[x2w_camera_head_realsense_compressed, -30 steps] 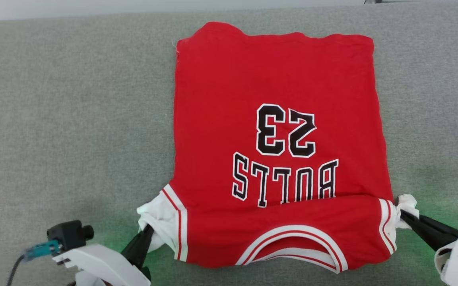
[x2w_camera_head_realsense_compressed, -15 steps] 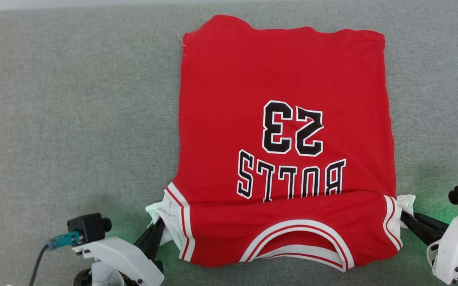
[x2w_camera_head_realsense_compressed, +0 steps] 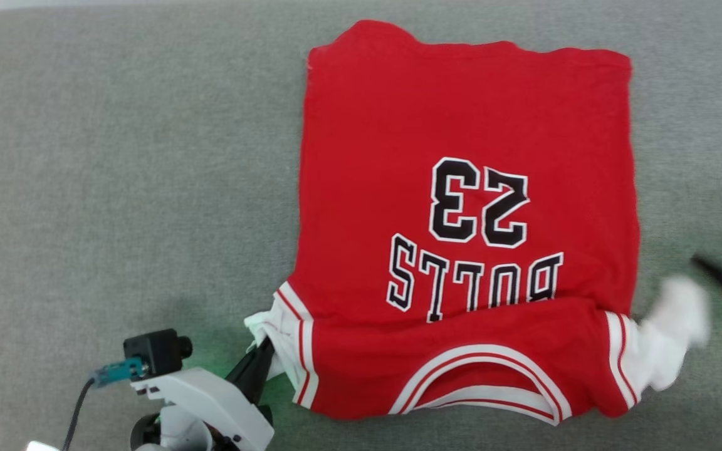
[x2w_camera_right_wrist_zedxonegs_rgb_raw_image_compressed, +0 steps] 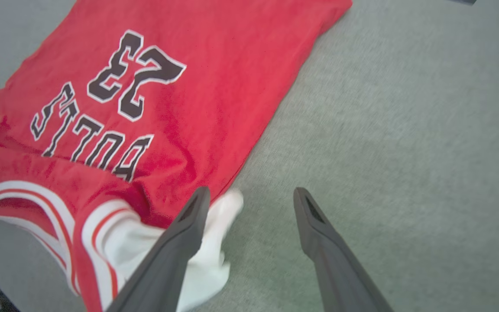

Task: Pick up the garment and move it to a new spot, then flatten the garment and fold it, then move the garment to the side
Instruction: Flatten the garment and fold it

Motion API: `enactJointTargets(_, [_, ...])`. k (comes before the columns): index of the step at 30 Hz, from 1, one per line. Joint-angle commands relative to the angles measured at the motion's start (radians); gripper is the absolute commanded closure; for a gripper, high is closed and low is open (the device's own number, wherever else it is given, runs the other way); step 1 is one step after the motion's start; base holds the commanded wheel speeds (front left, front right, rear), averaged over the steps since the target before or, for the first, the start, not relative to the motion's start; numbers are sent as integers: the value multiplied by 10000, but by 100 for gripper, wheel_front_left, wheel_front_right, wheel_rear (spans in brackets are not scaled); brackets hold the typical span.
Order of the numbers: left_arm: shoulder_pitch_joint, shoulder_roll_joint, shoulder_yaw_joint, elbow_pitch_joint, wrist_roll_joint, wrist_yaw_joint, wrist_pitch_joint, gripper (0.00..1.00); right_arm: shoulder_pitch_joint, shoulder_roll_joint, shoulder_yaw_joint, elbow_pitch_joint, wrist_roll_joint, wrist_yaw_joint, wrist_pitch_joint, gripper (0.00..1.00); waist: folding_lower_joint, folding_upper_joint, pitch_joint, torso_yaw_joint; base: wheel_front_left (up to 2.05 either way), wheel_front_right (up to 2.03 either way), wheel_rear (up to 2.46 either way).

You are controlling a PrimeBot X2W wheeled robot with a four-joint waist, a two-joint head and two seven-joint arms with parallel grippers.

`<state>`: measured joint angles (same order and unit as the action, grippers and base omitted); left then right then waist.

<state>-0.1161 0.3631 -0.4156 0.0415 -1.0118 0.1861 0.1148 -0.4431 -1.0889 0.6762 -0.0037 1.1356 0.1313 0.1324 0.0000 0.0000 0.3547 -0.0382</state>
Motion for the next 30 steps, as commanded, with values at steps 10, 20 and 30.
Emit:
enactJointTargets(10, [-947,-419,-578,71,369,-35,330,100,-3107,569,-1255,1442,-267,-9,2241,0,0,0,1133,1085,0,0,0])
enactJointTargets(20, [-2096,-926,-840,696,433,-354,387,100,-7362,2860,-181,5722,-2065,-11,4856,0,0,0,2372,1896,0,0,0])
enactJointTargets(30, [-2133,-1022,-821,1334,399,-450,163,100,-8204,3741,656,8237,-2679,-13,6329,0,0,0,2705,2103,0,0,0])
